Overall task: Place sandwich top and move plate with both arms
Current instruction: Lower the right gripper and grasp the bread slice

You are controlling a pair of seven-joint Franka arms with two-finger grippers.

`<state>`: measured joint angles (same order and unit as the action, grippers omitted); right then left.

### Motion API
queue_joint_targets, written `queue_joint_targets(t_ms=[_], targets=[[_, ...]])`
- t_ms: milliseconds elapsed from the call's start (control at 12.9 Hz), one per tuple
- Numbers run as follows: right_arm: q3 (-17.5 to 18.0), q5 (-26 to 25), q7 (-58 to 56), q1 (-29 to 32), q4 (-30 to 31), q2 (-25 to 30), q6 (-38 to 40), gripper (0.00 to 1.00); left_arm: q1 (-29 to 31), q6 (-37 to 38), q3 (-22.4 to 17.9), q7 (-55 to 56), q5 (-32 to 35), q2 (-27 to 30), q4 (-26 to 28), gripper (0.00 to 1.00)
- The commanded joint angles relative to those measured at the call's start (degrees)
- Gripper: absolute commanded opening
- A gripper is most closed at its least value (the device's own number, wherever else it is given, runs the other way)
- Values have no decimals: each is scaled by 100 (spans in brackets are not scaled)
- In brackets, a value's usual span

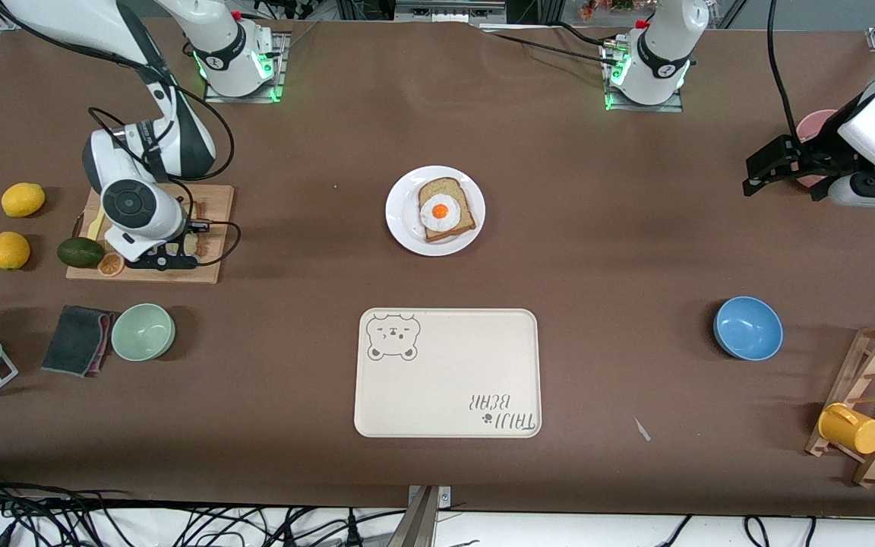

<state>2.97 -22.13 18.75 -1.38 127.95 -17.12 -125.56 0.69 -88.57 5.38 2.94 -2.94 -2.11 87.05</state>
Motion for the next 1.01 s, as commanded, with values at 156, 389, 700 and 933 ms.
queue_joint_targets(t_ms=[156,389,700,933], targets=[[55,-134,226,-29,-25,-37,-205,41,-25,129,-2,40,171,-44,-145,100],[46,-99,243,-20,-33,-160,-328,41,10,129,-20,40,180,-44,-145,100],[46,-55,226,-29,-33,-388,-416,41,1,129,-29,669,356,-53,-136,100],[37,-46,226,-2,-33,-486,-513,34,45,129,-55,787,373,-132,-136,100]])
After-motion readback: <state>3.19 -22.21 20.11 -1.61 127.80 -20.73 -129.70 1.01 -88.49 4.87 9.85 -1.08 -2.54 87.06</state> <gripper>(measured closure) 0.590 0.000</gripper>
